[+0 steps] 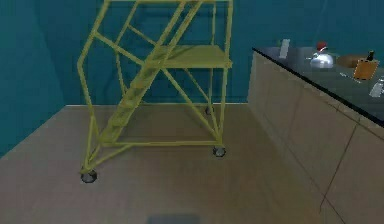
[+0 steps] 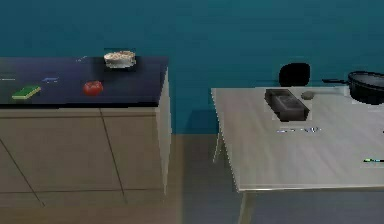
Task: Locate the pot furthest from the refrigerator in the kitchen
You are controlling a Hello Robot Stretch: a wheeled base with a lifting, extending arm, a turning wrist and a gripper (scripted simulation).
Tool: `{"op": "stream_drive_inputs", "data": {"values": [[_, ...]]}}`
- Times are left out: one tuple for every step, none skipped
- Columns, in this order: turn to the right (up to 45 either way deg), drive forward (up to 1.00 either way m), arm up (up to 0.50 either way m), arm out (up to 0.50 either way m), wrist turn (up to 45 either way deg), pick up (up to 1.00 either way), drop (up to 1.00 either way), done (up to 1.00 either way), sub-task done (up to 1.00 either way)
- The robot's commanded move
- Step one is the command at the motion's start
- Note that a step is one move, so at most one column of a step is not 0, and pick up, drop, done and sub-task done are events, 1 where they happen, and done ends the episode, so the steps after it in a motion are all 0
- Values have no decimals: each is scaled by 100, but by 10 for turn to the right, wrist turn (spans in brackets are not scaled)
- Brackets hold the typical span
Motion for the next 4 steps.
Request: {"op": "stream_drive_inputs", "data": {"values": [[180,0,0,0,0,0,0,0,0],[0,100,0,0,0,0,0,0,0],[90,0,0,0,0,0,0,0,0],[0,25,0,0,0,0,0,0,0]]}}
